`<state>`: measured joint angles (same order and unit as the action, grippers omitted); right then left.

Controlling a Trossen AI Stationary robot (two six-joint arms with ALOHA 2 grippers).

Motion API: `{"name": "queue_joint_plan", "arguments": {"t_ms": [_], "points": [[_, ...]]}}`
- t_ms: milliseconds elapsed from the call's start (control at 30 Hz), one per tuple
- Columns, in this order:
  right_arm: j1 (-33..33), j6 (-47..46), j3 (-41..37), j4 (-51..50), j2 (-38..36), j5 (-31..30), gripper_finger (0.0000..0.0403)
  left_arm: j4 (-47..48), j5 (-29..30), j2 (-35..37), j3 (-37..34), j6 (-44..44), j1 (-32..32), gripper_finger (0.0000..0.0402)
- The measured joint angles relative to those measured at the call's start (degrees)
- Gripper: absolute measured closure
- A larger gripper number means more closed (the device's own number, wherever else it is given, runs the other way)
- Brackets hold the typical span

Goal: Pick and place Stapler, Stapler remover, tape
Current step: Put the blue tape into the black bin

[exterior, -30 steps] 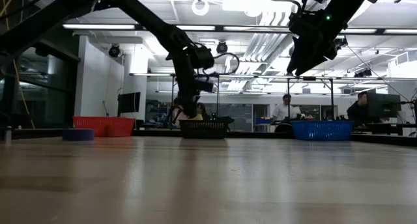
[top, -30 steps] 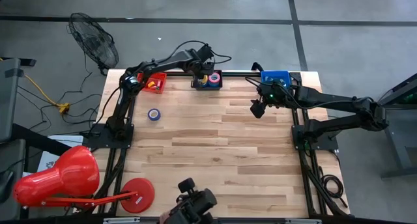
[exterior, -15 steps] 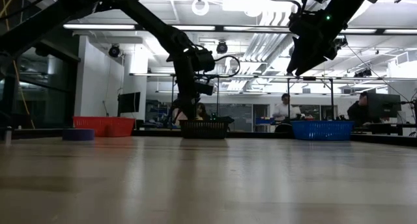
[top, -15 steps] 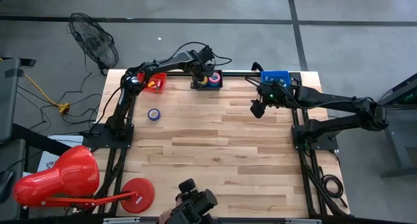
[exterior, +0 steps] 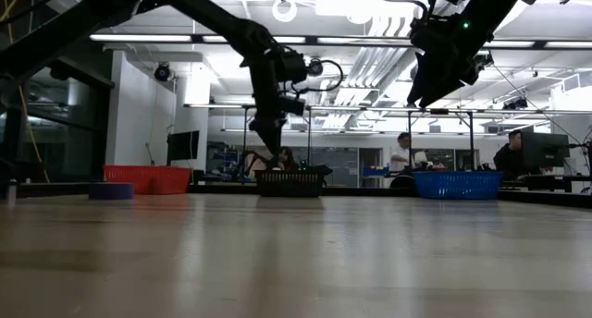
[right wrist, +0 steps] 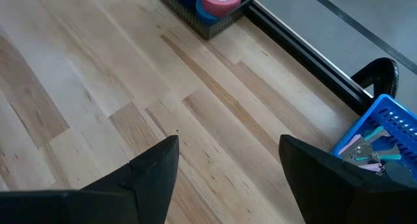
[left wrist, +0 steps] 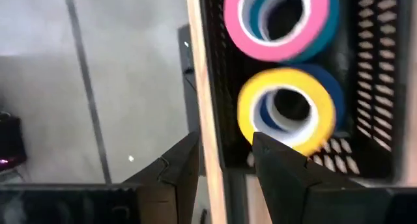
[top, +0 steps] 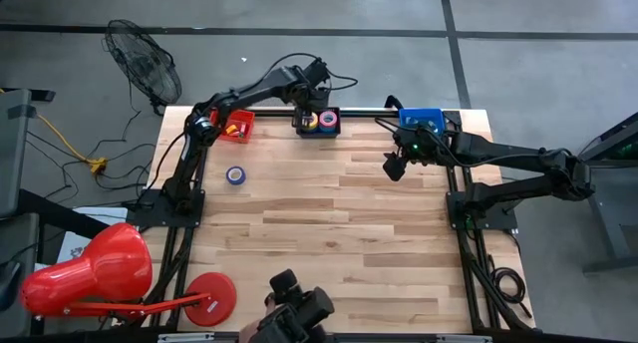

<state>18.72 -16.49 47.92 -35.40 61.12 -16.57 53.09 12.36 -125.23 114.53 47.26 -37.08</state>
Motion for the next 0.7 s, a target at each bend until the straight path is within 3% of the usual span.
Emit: {"name": "queue_joint_plan", "arguments": {"t_ms": [200,400,700], "points": [[0.0,0.0,0.0,-0.04,0.0,0.15,0.0146,12.6,-1.38,0.04,5.2,-3.61,-0.01,0.0263],[0.0,0.0,0.0,-0.45,0.0,0.19,0.0146,24.56,-5.23,0.29,5.91,-10.82,0.0,0.0263],[0.0,0.71,0.0,-2.08,0.0,0.21,0.0146,33.86,-5.16,0.97,5.76,-14.31,0.39,0.0263]]}}
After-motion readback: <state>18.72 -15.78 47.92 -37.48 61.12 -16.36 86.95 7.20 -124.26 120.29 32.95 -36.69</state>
